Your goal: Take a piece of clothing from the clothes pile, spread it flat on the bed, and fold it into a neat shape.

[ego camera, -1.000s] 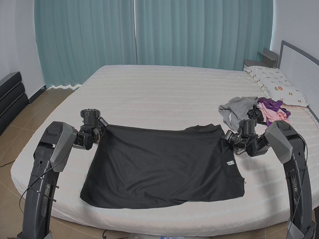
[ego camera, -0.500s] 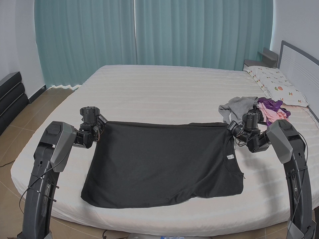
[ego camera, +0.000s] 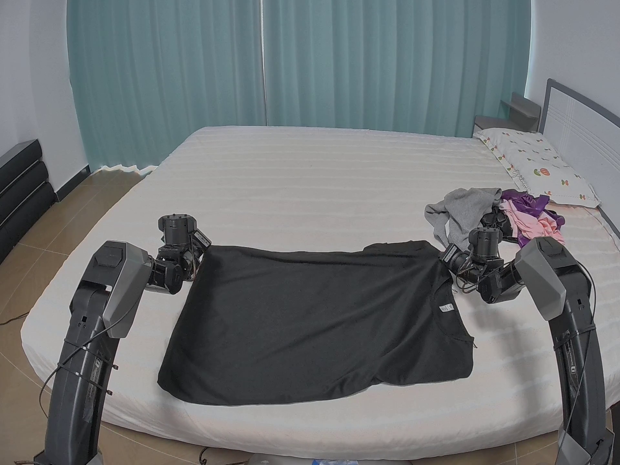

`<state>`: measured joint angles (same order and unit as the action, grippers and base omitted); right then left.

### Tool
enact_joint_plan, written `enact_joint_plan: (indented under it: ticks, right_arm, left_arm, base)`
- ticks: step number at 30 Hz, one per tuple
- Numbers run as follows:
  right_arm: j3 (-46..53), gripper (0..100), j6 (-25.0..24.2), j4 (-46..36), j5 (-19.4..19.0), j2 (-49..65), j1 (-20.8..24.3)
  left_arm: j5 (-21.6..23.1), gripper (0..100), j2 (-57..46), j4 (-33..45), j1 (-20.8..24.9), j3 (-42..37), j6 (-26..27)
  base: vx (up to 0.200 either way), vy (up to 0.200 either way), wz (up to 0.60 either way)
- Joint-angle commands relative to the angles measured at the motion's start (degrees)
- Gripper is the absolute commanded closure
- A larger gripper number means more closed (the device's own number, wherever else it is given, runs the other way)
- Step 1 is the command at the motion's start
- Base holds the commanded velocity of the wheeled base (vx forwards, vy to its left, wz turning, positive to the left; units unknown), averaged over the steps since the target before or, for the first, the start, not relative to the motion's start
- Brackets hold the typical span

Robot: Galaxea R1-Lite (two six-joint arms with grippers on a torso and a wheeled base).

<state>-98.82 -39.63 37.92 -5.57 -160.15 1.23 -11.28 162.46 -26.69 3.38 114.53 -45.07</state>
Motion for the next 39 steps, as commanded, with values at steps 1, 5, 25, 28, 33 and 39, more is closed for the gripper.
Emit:
enact_joint_plan:
  ticks: [1, 5, 25, 28, 33, 39]
  right_arm:
    - [0.73, 0, -0.09, 0.04, -0.14, 0.36, 0.09]
    - [6.27, 0, -0.89, 1.71, -0.67, 5.37, -0.88]
    - [58.39, 0, -6.16, 12.0, -10.95, 41.14, -3.78]
    - [64.45, 0, -5.9, 12.0, -11.57, 44.48, -2.73]
    - [69.55, 0, -5.98, 12.7, -11.66, 45.19, -2.11]
    - [72.8, 0, -5.81, 15.42, -11.66, 43.25, -2.46]
  left_arm:
    - [-0.06, 0, 0.84, -0.03, 0.14, -0.1, -0.02]
    - [-1.73, 0, -1.27, 0.05, -0.39, -3.7, -0.81]
    - [13.03, 0, -45.13, -1.88, -2.23, -61.44, -6.96]
    - [14.18, 0, -49.44, -4.43, -1.53, -70.32, -8.98]
    - [16.99, 0, -52.07, -8.21, -0.74, -79.81, -11.53]
    - [21.65, 0, -51.99, -9.88, -1.18, -84.38, -12.68]
  base:
    - [0.0, 0.0, 0.0]
    - [0.0, 0.0, 0.0]
    - [0.0, 0.0, 0.0]
    - [0.0, 0.0, 0.0]
    - [0.0, 0.0, 0.0]
    - [0.0, 0.0, 0.0]
